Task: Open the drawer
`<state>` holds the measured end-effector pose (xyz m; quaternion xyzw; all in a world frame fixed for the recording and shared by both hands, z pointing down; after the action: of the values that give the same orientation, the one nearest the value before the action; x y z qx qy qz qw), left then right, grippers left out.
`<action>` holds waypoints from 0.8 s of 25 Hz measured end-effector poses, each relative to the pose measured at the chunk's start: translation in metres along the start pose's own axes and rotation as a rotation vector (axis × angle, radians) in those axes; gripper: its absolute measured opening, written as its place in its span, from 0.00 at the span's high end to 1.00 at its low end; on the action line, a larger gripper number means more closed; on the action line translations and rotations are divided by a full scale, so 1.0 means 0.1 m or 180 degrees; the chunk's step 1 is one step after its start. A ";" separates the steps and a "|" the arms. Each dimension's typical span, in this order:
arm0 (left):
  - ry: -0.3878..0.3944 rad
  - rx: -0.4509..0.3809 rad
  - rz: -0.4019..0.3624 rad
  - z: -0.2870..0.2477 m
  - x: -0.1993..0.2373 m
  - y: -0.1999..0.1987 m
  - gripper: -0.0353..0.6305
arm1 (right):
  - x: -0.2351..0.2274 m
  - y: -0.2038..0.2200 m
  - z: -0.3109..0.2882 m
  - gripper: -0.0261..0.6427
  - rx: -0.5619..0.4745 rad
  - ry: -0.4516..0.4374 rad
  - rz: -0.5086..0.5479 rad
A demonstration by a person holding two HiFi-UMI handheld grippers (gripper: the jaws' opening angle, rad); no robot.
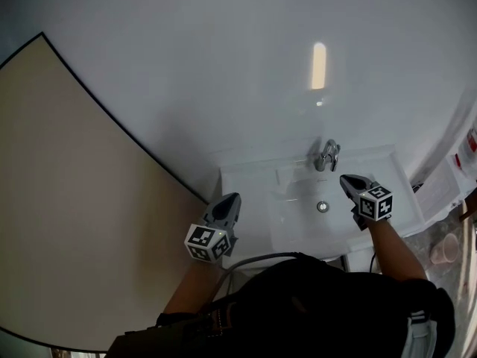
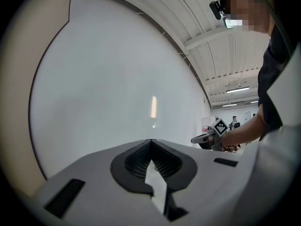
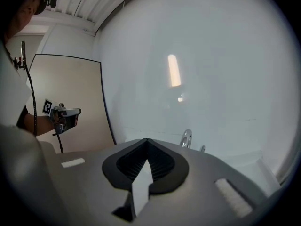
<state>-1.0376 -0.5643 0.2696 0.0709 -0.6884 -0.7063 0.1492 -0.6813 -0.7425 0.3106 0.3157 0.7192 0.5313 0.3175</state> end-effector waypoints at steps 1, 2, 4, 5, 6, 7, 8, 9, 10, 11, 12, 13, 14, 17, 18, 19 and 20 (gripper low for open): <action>-0.0033 0.0007 -0.0043 0.03 0.08 -0.02 0.95 | 0.02 -0.03 -0.07 0.96 -0.0011 -0.0006 -0.0001; -0.0070 0.0025 -0.0104 0.06 0.16 -0.04 0.95 | 0.05 -0.06 -0.14 0.96 -0.0028 -0.0013 -0.0016; -0.0162 0.0076 -0.0224 0.12 0.27 -0.07 0.95 | 0.09 -0.13 -0.23 0.96 -0.0059 -0.0032 -0.0006; -0.0217 0.0096 -0.0255 0.14 0.30 -0.09 0.95 | 0.11 -0.17 -0.25 0.96 -0.0068 -0.0046 0.0027; -0.0273 0.0111 -0.0263 0.15 0.32 -0.11 0.95 | 0.12 -0.20 -0.26 0.96 -0.0074 -0.0067 0.0058; -0.0319 0.0121 -0.0258 0.15 0.33 -0.11 0.95 | 0.12 -0.23 -0.26 0.96 -0.0080 -0.0093 0.0085; -0.0349 0.0123 -0.0251 0.12 0.33 -0.10 0.95 | 0.10 -0.25 -0.27 0.96 -0.0087 -0.0121 0.0108; -0.0366 0.0117 -0.0244 0.09 0.33 -0.09 0.95 | 0.07 -0.27 -0.28 0.96 -0.0094 -0.0146 0.0128; -0.0377 0.0103 -0.0238 0.04 0.32 -0.08 0.95 | 0.02 -0.28 -0.29 0.96 -0.0103 -0.0168 0.0143; -0.0394 0.0084 -0.0232 -0.01 0.31 -0.07 0.95 | -0.03 -0.29 -0.29 0.96 -0.0114 -0.0188 0.0153; -0.0423 0.0061 -0.0225 -0.05 0.28 -0.06 0.95 | -0.09 -0.29 -0.29 0.96 -0.0125 -0.0209 0.0159; -0.0464 0.0040 -0.0212 -0.09 0.25 -0.06 0.95 | -0.16 -0.29 -0.28 0.96 -0.0133 -0.0231 0.0160; -0.0509 0.0020 -0.0182 -0.13 0.21 -0.05 0.95 | -0.23 -0.29 -0.28 0.96 -0.0136 -0.0253 0.0151; -0.0600 -0.0045 -0.0007 -0.29 0.08 -0.01 0.95 | -0.46 -0.26 -0.27 0.96 -0.0128 -0.0320 0.0101; -0.0622 -0.0064 0.0035 -0.35 0.04 0.01 0.95 | -0.54 -0.26 -0.27 0.96 -0.0111 -0.0342 0.0095; -0.0648 -0.0077 0.0053 -0.41 -0.01 0.03 0.95 | -0.62 -0.25 -0.27 0.96 -0.0090 -0.0362 0.0094; -0.0676 -0.0084 0.0059 -0.46 -0.05 0.05 0.95 | -0.71 -0.24 -0.27 0.96 -0.0072 -0.0377 0.0090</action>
<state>-1.0183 -0.6063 0.2717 -0.0126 -0.6915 -0.7175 0.0828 -0.6634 -0.8195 0.3019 0.3531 0.6886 0.5242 0.3554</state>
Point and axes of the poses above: the fingertips, and each gripper's own axes: z backward along the fingers, x to its left, y out of its underside, the point moved 6 cm from there along z, backward along the fingers, and after that the axes turned 4 degrees about -x, right-handed, at the moved point
